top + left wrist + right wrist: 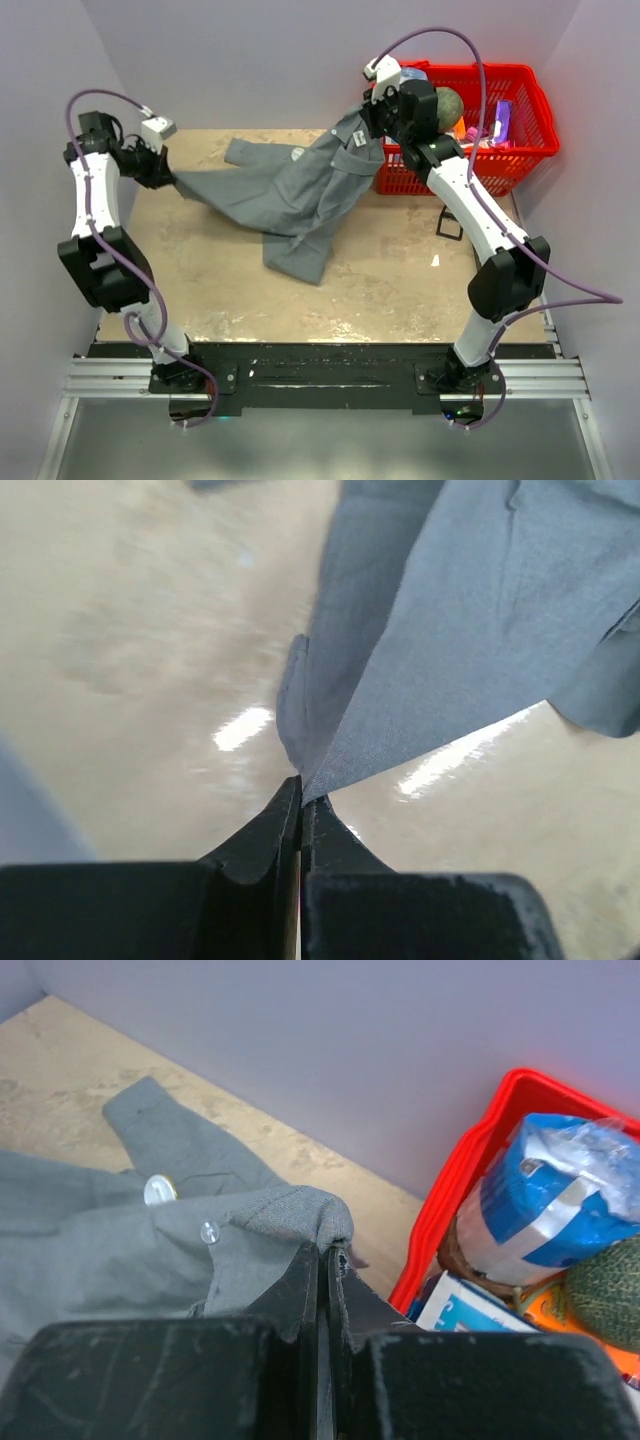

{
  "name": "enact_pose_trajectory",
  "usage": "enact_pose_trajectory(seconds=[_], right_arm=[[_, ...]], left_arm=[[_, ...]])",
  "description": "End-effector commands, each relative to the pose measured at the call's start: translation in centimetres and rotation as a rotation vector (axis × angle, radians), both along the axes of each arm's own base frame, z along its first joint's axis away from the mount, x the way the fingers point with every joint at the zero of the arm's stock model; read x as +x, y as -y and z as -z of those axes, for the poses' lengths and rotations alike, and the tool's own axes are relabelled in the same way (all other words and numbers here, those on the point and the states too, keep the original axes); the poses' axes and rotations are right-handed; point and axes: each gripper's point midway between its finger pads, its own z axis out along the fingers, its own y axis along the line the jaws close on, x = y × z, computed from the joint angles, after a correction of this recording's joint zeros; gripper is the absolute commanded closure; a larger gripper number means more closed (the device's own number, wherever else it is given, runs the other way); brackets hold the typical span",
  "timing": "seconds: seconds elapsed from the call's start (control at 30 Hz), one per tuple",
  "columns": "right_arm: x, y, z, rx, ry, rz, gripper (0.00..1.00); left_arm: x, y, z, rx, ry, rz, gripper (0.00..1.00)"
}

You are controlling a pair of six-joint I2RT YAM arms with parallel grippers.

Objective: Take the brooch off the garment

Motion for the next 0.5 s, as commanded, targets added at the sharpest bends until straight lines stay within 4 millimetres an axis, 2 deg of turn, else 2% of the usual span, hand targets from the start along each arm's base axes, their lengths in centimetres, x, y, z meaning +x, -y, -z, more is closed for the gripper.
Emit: enact_pose_trajectory(seconds=[0.0,0.03,0.07,0.1,0.13,0.17,0.2,0.23,0.27,0.33,0.43,0.47], right_arm=[[-0.3,2.6,-8.7,0.074,0.255,0.071,1.00],[-0.4,2.8,-7.9,0.085,0.235,0.086,1.00],[-1.1,3.4,-10.1,0.122,0.293,0.095,1.00],[-1.5,3.4,-10.7,0.141,0.305,0.092,1.00],[-2.0,3.2,-10.9,0.146,0.311,0.074,1.00],[-3.1,3.7,-12.9,0.170,0.370,0.070,1.00],[-3.8,3.9,-13.8,0.181,0.396,0.068,1.00],[-4.3,4.1,-13.9,0.186,0.405,0.072,1.00],[-5.6,4.3,-15.6,0.205,0.442,0.059,1.00],[-6.9,4.3,-16.7,0.235,0.454,0.036,1.00],[-9.8,4.6,-19.4,0.274,0.490,0.000,1.00],[-10.5,4.8,-20.0,0.282,0.497,-0.004,1.00]], left_arm=[[2.2,-3.5,-14.4,0.249,0.476,-0.133,1.00],[1.2,-3.7,-17.7,0.294,0.563,-0.166,1.00],[0.9,-3.7,-19.7,0.313,0.622,-0.184,1.00],[0.7,-3.8,-22.2,0.336,0.701,-0.199,1.00],[-0.5,-3.5,-24.7,0.367,0.771,-0.203,1.00],[-1.0,-3.4,-26.2,0.392,0.817,-0.205,1.00],[-1.9,-3.5,-29.0,0.432,0.905,-0.230,1.00],[-2.4,-3.4,-30.4,0.449,0.950,-0.237,1.00],[-2.9,-3.3,-31.8,0.469,0.992,-0.243,1.00],[-4.4,-2.9,-35.6,0.507,1.092,-0.252,1.00],[-6.3,-2.5,-39.2,0.543,1.173,-0.269,1.00],[-6.8,-2.3,-39.7,0.555,1.183,-0.262,1.00]])
